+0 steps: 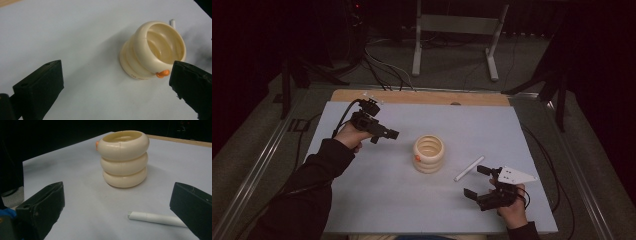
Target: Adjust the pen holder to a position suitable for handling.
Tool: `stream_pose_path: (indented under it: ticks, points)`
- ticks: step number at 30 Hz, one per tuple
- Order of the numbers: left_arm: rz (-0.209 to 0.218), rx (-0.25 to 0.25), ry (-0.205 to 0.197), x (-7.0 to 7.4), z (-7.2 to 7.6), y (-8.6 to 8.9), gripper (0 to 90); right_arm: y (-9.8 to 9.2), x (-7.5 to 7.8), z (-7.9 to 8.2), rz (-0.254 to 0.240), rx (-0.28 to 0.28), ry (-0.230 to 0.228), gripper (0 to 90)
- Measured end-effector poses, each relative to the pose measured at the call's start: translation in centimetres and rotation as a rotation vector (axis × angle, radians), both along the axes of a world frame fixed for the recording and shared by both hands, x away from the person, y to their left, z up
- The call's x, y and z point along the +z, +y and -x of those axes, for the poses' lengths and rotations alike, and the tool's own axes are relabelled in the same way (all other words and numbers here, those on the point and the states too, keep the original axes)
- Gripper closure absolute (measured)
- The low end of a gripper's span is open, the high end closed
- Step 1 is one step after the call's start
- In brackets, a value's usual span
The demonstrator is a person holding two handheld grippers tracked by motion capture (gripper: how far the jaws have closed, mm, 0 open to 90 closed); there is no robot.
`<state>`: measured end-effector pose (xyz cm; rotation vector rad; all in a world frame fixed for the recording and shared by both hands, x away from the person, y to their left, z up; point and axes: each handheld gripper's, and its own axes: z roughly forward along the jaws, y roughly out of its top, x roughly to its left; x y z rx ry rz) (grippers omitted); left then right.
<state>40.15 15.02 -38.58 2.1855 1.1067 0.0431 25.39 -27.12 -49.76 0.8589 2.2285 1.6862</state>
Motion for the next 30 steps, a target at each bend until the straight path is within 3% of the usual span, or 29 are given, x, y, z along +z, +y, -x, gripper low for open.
stream_pose_path:
  ticks: [2,7,10,11,14,19,22,30]
  points:
    - [0.026,0.005,0.01,-0.1,0.2,0.7,0.1,0.0,0.0,0.0,0.0,-0.001,-0.002,0.0]
    - [0.024,0.032,-0.061,-0.7,1.4,2.1,0.1,-0.2,0.0,0.0,-0.002,-0.006,-0.003,0.0]
    - [0.045,0.049,-0.057,-1.2,1.9,3.0,0.1,-0.1,0.0,0.0,-0.001,-0.005,-0.003,0.0]
    - [0.038,0.047,-0.042,-1.4,2.0,3.3,0.1,-0.1,0.0,0.0,0.0,-0.004,-0.002,0.0]
    - [0.035,0.064,-0.048,-2.1,2.6,3.9,0.1,-0.1,0.0,0.0,-0.001,-0.004,-0.001,0.0]
    - [0.028,0.06,-0.08,-3.3,3.9,4.9,0.1,-0.1,0.0,0.0,0.0,-0.005,-0.002,0.0]
    - [0.0,0.069,-0.102,-4.1,4.6,5.4,0.1,-0.1,0.0,0.0,0.0,-0.004,0.0,0.0]
    - [0.051,0.087,-0.119,-5.7,6.2,6.4,0.1,-0.1,0.0,0.0,0.001,-0.005,0.001,0.0]
